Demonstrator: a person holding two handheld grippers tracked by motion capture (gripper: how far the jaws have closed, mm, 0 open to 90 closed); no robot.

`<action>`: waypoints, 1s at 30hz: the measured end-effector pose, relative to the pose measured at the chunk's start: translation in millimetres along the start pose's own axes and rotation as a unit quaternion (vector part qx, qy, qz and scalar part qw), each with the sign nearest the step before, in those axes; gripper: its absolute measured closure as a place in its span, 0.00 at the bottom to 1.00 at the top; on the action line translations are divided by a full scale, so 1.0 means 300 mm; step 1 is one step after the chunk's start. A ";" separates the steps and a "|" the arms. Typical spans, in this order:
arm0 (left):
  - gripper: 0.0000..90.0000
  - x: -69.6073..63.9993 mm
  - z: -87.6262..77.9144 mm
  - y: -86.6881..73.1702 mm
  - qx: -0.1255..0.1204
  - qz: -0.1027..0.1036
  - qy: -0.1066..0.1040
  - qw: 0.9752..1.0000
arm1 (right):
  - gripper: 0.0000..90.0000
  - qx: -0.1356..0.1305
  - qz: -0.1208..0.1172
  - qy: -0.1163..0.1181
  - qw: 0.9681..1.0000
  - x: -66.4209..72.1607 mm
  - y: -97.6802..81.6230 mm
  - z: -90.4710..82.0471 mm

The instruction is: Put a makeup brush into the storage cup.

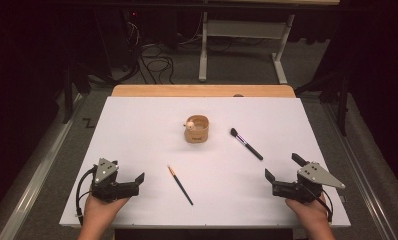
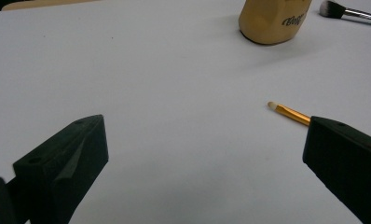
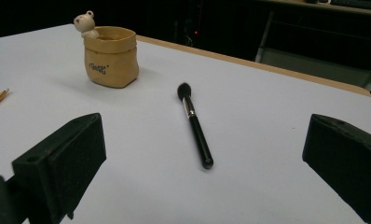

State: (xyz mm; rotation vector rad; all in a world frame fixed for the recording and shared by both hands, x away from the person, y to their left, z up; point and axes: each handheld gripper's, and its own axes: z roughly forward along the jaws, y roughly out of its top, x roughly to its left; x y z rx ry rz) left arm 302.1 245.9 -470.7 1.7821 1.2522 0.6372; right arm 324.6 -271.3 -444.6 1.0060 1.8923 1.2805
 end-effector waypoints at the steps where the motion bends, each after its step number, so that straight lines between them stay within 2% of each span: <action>1: 0.01 0.001 -0.001 0.000 0.004 0.000 -0.001 1.000 | 0.00 0.001 -0.001 -0.001 1.000 0.001 0.000 -0.001; 5: 0.01 0.001 0.000 -0.001 0.015 0.004 0.004 1.000 | 0.00 -0.001 -0.002 -0.002 1.000 0.006 0.004 -0.003; 7: 0.01 -0.001 0.003 0.000 0.026 0.000 0.002 1.000 | 0.00 -0.002 -0.008 0.002 1.000 0.008 0.005 -0.003; 10: 0.02 -0.003 0.011 0.007 0.057 -0.002 0.004 0.998 | 0.00 0.000 -0.007 0.005 1.000 0.017 0.005 -0.002; 13: 0.02 -0.004 0.012 0.018 0.070 -0.009 0.009 0.997 | 0.00 -0.003 -0.015 0.012 1.000 0.020 0.004 0.003; 17: 0.02 0.001 0.019 0.041 0.089 -0.017 0.009 0.996 | 0.00 -0.001 -0.010 0.017 1.000 0.026 0.003 0.003; 19: 0.02 0.001 0.024 0.053 0.100 -0.021 0.004 0.995 | 0.00 -0.002 -0.014 0.019 1.000 0.028 0.003 0.005; 21: 0.02 -0.003 0.030 0.062 0.109 -0.024 -0.009 0.994 | 0.00 0.000 -0.010 0.019 1.000 0.032 0.002 0.007; 23: 0.02 -0.010 0.038 0.069 0.129 -0.014 -0.010 0.992 | 0.00 0.002 -0.009 0.019 1.000 0.033 0.001 0.009; 30: 0.03 -0.002 0.047 0.092 0.166 -0.019 -0.013 0.986 | 0.00 -0.001 -0.007 0.020 1.000 0.033 0.003 0.005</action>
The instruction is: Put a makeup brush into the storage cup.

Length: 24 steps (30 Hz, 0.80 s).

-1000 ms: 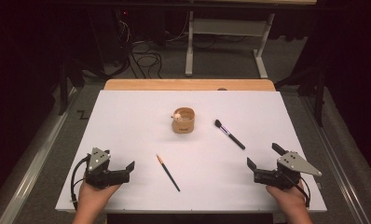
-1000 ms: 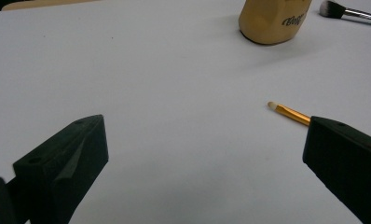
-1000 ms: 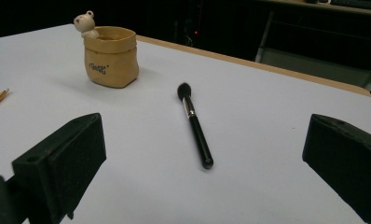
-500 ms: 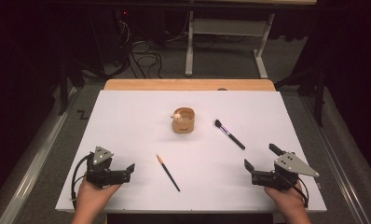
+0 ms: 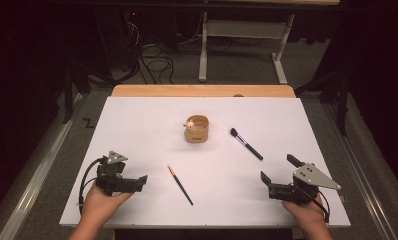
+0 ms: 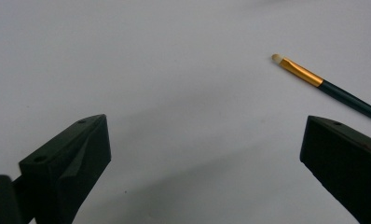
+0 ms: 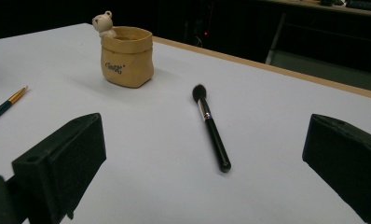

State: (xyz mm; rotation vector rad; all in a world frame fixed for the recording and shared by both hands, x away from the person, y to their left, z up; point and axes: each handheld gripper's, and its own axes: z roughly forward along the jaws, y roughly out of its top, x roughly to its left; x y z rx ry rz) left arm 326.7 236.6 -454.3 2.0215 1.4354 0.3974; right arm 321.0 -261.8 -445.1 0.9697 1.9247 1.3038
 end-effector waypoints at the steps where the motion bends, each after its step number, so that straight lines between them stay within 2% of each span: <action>1: 0.03 0.001 -0.001 0.004 0.006 -0.001 0.002 1.000 | 0.00 0.000 -0.001 0.000 1.000 0.000 0.000 0.000; 4: 0.03 0.003 -0.002 0.014 0.018 -0.001 0.004 1.000 | 0.00 0.001 -0.002 -0.002 1.000 -0.002 0.000 0.000; 6: 0.04 0.004 0.000 0.027 0.045 -0.003 0.001 0.999 | 0.00 0.001 0.001 -0.004 1.000 -0.002 -0.001 0.000; 14: 0.05 0.009 0.006 0.064 0.094 -0.019 0.006 0.995 | 0.00 0.000 0.003 -0.004 1.000 -0.005 -0.001 -0.003; 20: 0.06 0.010 0.009 0.090 0.112 -0.032 -0.002 0.993 | 0.00 -0.002 0.005 -0.004 1.000 -0.011 0.001 -0.006; 21: 0.06 0.012 0.008 0.096 0.114 -0.040 -0.008 0.993 | 0.00 -0.002 0.006 -0.004 1.000 -0.014 0.000 -0.006; 23: 0.07 0.014 0.007 0.100 0.116 -0.043 -0.010 0.992 | 0.00 -0.001 0.008 -0.005 1.000 -0.016 -0.001 -0.006; 24: 0.07 0.017 0.010 0.105 0.121 -0.051 -0.014 0.991 | 0.00 -0.003 0.009 -0.004 1.000 -0.018 -0.001 -0.005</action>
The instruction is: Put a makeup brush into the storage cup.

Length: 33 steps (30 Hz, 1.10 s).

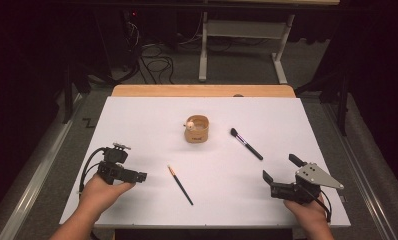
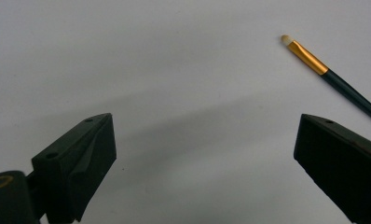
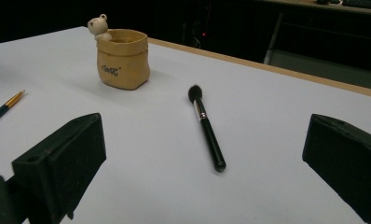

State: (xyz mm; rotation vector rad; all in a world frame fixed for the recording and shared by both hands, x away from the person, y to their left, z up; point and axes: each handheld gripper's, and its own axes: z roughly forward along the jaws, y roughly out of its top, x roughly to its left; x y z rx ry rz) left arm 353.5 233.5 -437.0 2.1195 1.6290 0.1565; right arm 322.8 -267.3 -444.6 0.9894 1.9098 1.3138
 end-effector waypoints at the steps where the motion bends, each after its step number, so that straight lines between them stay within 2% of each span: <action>1: 0.07 0.002 0.000 0.004 0.005 -0.004 -0.002 1.000 | 0.00 0.000 0.001 0.000 1.000 -0.001 0.000 0.000; 2: 0.08 0.002 0.001 0.006 0.008 -0.008 -0.003 1.000 | 0.00 0.003 0.007 0.000 1.000 -0.001 -0.001 -0.002; 9: 0.09 -0.014 0.008 0.021 0.032 -0.013 -0.011 0.999 | 0.00 0.000 0.009 -0.001 1.000 -0.006 0.000 -0.004; 12: 0.09 -0.026 0.009 0.031 0.034 -0.020 -0.014 0.999 | 0.00 0.000 0.008 0.000 1.000 -0.007 -0.001 -0.001; 14: 0.09 -0.040 0.011 0.038 0.036 -0.013 -0.007 0.999 | 0.00 0.001 0.010 0.000 1.000 -0.006 -0.002 -0.001; 18: 0.09 -0.067 0.021 0.045 0.041 -0.011 -0.009 0.999 | 0.00 0.002 0.009 -0.002 1.000 -0.006 -0.003 -0.001; 22: 0.09 -0.114 0.040 0.060 0.053 0.007 -0.002 0.999 | 0.00 0.004 0.010 -0.001 1.000 -0.003 -0.004 0.001; 33: 0.09 -0.200 0.082 0.082 0.066 0.021 -0.009 0.998 | 0.00 0.004 0.010 -0.002 1.000 -0.003 -0.003 0.000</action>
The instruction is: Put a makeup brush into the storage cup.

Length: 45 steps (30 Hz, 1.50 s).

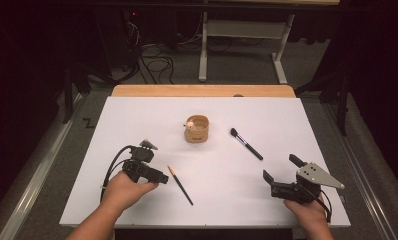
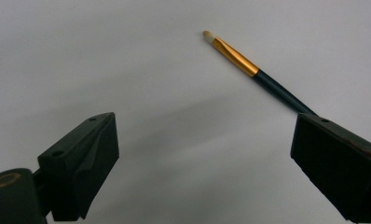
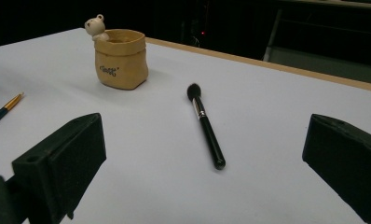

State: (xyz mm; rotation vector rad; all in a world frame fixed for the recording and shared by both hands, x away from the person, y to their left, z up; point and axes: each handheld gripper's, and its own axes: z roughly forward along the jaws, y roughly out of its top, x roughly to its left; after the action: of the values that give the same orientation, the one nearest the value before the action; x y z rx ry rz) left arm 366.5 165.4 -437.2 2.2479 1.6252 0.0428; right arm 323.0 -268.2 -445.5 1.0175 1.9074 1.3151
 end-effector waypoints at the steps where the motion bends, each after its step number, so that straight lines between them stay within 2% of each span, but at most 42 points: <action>1: 0.09 -0.007 0.005 0.003 0.002 0.003 0.001 1.000 | 0.00 0.000 0.000 0.000 1.000 0.000 0.000 0.000; 10: 0.10 -0.072 0.052 0.023 0.017 0.022 -0.001 1.000 | 0.00 -0.001 -0.002 0.001 1.000 0.001 0.000 0.000; 22: 0.11 -0.135 0.094 0.037 0.028 0.033 -0.007 0.999 | 0.00 0.001 -0.002 0.003 1.000 0.006 -0.001 0.003; 29: 0.18 -0.150 0.104 0.043 0.021 0.025 -0.003 0.999 | 0.00 0.002 0.000 0.004 1.000 0.006 -0.002 0.003; 39: 0.24 -0.185 0.103 0.058 0.018 0.027 0.000 0.999 | 0.00 0.001 0.000 0.004 1.000 0.006 -0.001 0.003; 45: 0.30 -0.200 0.103 0.063 0.019 0.027 0.014 0.999 | 0.00 0.000 -0.004 0.004 1.000 0.003 0.000 0.002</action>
State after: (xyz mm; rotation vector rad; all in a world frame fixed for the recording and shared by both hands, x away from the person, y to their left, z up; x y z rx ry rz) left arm 370.9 96.5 -449.1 2.3290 1.5930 0.0589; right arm 322.9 -267.2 -445.7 1.0060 1.9158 1.3159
